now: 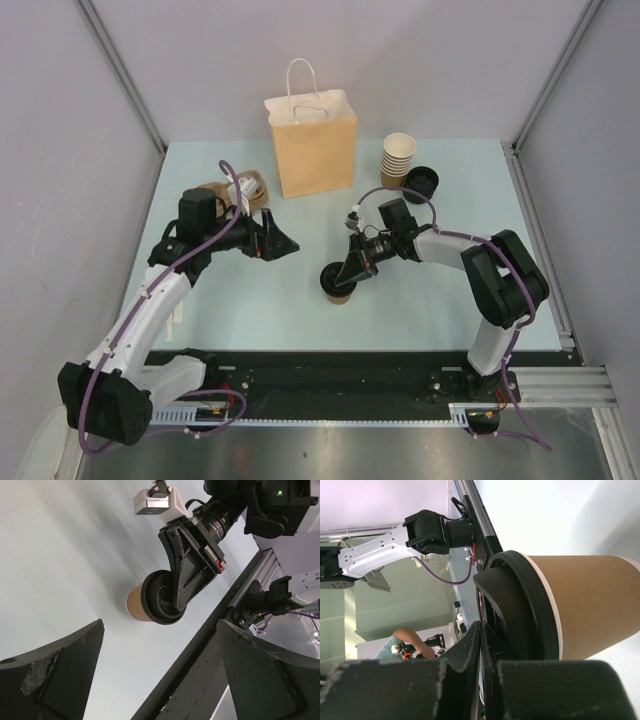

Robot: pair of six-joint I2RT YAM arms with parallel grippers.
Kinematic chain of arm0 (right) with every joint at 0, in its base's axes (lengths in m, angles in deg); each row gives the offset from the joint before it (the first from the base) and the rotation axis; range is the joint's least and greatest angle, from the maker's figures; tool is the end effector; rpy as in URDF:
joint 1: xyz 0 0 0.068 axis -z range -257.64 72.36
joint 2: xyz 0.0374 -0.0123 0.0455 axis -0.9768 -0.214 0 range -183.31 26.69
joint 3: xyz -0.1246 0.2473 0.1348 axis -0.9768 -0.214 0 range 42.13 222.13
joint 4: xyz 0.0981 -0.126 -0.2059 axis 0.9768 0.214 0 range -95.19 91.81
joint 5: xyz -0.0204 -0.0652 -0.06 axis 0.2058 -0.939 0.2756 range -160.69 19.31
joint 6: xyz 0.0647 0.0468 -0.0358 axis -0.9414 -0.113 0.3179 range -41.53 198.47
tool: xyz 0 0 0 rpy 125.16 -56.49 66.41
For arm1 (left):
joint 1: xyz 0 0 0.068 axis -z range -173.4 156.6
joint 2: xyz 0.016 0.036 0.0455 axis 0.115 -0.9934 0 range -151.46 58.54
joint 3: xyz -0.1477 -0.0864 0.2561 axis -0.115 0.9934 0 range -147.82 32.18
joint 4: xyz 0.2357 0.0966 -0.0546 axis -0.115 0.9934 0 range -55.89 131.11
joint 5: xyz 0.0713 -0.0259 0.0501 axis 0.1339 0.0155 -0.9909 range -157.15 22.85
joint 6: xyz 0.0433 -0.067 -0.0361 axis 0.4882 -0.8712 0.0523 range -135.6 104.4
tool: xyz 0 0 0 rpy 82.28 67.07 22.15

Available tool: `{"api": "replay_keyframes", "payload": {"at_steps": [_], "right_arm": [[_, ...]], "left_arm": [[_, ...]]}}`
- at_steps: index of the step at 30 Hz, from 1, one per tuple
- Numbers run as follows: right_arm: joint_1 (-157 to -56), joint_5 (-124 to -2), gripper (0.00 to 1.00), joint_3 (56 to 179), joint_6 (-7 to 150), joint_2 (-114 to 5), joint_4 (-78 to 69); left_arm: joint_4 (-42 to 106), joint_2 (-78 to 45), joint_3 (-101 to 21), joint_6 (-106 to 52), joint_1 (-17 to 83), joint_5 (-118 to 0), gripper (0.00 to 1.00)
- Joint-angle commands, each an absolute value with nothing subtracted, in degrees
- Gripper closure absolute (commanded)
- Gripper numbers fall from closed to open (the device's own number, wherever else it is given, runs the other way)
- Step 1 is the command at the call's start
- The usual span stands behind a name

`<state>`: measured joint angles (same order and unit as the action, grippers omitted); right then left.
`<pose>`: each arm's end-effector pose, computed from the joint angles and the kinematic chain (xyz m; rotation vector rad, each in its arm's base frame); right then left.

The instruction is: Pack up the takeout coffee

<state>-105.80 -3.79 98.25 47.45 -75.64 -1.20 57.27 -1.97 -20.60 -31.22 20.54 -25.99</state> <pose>0.2864 0.2343 0.1919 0.5247 -2.4646 -1.8462 0.2165 -0.1064 0.3334 0.4144 2.0973 -1.0615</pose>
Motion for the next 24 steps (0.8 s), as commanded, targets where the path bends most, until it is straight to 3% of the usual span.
{"api": "replay_keyframes", "payload": {"at_steps": [1,10,16,24], "right_arm": [[-106.3,-7.2,0.94,100.3,49.3,-74.0,-1.1],[-106.3,-2.7,0.9,101.9,43.5,-63.2,-5.5],[-105.9,-6.4,0.89,101.9,56.2,-63.0,10.8],[-105.7,-7.5,0.91,101.9,59.1,-68.0,12.8]], "left_arm": [[56.0,-1.7,-20.5,-30.5,20.1,-23.9,0.0],[51.5,-4.2,-19.1,-31.9,20.3,-17.3,0.01],[48.9,-9.1,-19.8,-32.5,25.1,-16.2,0.13],[41.9,-17.5,-19.3,-37.5,32.5,-11.6,0.35]]}}
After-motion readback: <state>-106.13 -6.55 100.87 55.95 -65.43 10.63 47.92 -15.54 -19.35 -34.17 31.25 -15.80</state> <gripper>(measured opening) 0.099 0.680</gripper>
